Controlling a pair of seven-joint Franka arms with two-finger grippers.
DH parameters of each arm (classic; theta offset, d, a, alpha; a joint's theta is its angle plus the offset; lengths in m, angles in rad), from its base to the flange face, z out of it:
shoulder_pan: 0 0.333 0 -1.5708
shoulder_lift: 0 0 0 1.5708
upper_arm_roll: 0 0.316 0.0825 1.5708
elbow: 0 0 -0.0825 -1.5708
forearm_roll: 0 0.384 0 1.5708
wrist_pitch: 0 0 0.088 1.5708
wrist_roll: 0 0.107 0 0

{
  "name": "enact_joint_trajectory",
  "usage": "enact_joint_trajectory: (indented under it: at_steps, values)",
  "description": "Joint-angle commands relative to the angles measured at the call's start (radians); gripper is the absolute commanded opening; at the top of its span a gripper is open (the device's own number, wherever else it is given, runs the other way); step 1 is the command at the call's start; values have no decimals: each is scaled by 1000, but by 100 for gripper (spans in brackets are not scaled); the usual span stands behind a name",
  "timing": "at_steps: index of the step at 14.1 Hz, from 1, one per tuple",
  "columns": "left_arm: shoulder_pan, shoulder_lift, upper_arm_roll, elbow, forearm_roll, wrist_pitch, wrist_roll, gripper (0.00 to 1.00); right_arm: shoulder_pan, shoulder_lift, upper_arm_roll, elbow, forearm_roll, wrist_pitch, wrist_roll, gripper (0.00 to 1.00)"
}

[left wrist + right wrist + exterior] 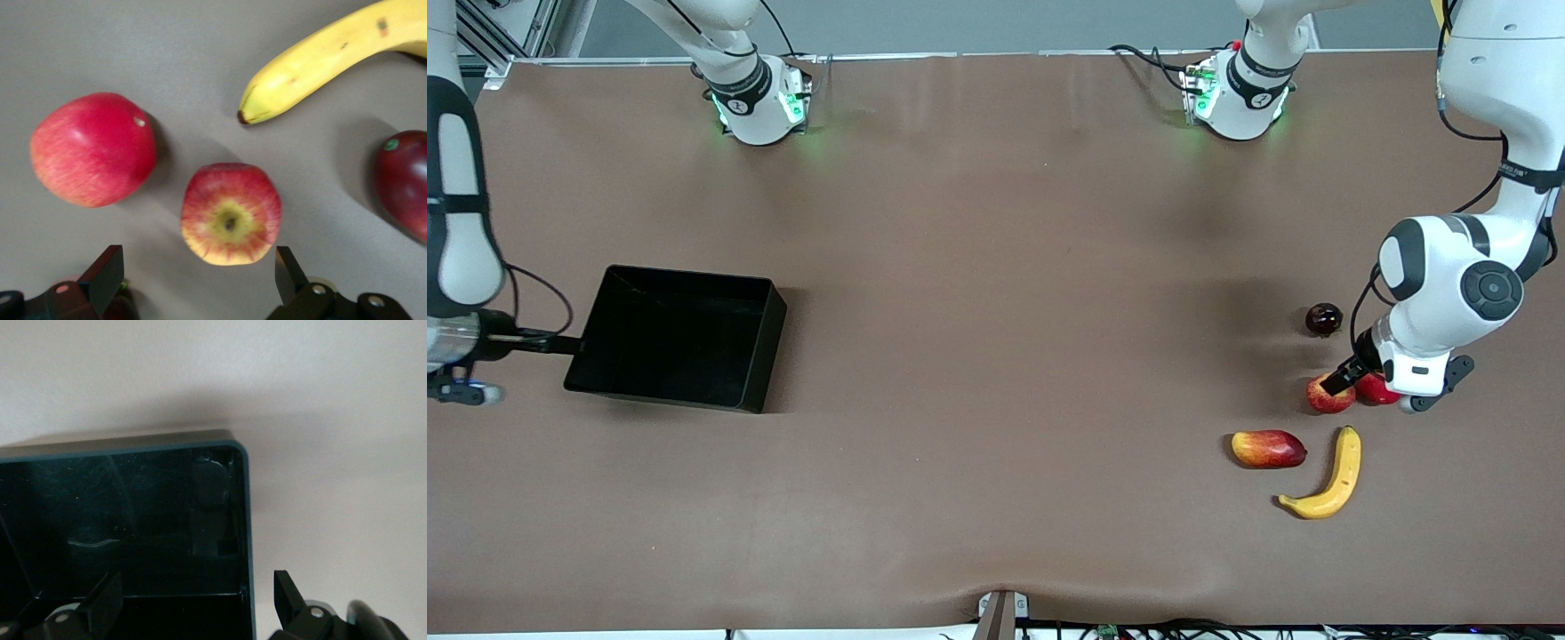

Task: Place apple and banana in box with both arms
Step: 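Lower the left gripper onto the yellow-red apple and close it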

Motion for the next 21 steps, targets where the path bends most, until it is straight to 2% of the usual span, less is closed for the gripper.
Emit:
enact_joint_trajectory:
  at_steps: [1, 2, 6, 7, 10, 11, 13, 16, 19, 21]
  values:
    - [-18, 31, -2, 54, 18, 4, -32, 100, -15, -19, 14, -120, -4, 131, -55, 100]
    - [-18, 42, -2, 62, 18, 4, -34, 100, -23, -18, 13, -132, -8, 168, -96, 100]
    - [-18, 84, 0, 80, 44, 6, -39, 100, -30, -11, 13, -130, -14, 165, -144, 100]
    - [-18, 91, 0, 82, 61, 6, -39, 100, -33, -8, 13, -133, -14, 163, -152, 93]
    - [-16, 120, 2, 106, 64, 6, -37, 100, -72, 7, 14, -133, -11, 160, -282, 3]
    - [-18, 127, 2, 115, 64, 6, -37, 98, -69, 7, 14, -131, -11, 133, -290, 0]
    - [-19, 147, 3, 134, 65, 4, -34, 69, -70, 6, 14, -125, -10, 108, -285, 0]
    - [-30, 158, 2, 151, 64, -4, -37, 3, -72, 2, 14, -101, -10, 73, -285, 0]
    - [-53, 146, 3, 152, 65, -17, -39, 0, -66, -1, 16, -19, -5, -72, -287, 0]
    - [-83, 106, 5, 183, 64, -121, -39, 0, -61, -7, 19, 33, 7, -190, -285, 0]
